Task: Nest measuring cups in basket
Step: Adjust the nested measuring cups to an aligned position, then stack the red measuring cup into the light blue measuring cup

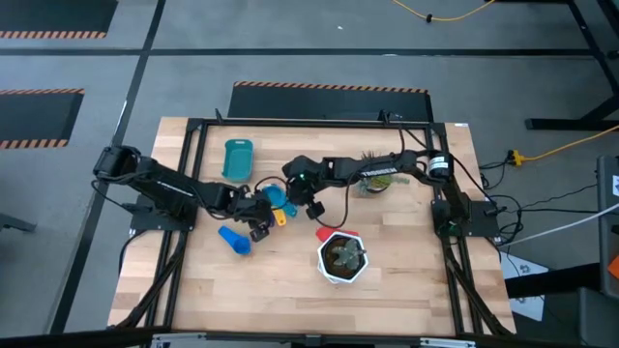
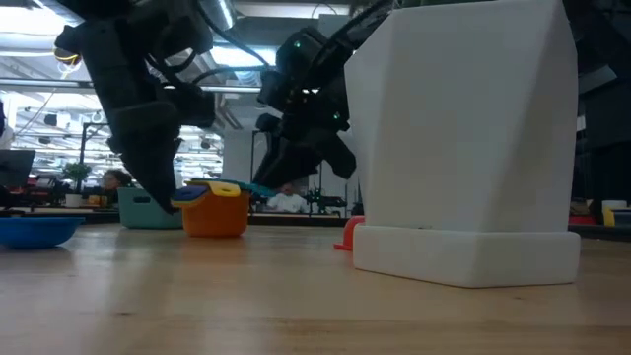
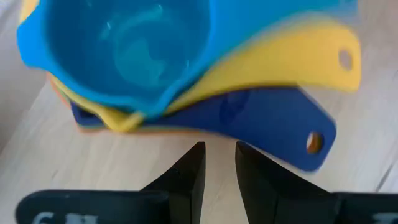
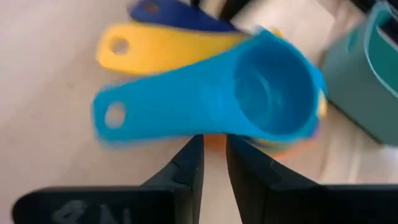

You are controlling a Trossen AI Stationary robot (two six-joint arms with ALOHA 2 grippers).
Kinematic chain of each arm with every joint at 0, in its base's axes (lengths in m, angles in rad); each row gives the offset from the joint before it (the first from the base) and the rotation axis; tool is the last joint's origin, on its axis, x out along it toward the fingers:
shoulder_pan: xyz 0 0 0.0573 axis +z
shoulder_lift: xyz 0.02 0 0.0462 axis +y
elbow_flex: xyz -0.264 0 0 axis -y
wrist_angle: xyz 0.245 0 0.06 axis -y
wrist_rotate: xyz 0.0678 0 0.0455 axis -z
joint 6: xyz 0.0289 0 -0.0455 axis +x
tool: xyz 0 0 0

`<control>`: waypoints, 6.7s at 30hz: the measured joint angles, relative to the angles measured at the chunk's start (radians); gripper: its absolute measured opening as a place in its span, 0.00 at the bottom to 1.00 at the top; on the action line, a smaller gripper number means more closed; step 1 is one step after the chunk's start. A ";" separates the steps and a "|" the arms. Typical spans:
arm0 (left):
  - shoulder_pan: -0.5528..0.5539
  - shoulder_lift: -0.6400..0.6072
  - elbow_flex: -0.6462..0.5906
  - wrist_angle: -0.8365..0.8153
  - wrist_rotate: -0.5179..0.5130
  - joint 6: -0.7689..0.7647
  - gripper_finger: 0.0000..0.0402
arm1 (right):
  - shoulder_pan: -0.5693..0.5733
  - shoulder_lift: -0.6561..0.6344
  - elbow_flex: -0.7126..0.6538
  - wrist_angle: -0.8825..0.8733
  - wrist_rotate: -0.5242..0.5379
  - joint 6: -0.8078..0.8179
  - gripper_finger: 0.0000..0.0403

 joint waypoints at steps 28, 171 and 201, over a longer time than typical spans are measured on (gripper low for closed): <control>0.020 0.000 0.000 0.074 0.000 0.027 0.20 | 0.102 -0.124 0.000 -0.045 0.234 0.001 0.18; -0.025 0.000 0.001 0.078 0.012 0.098 0.20 | 0.171 -0.900 -1.056 0.214 -0.043 0.821 0.71; -0.024 0.000 0.001 0.079 0.004 0.098 0.20 | 0.371 -0.640 -1.104 0.527 0.292 0.833 0.71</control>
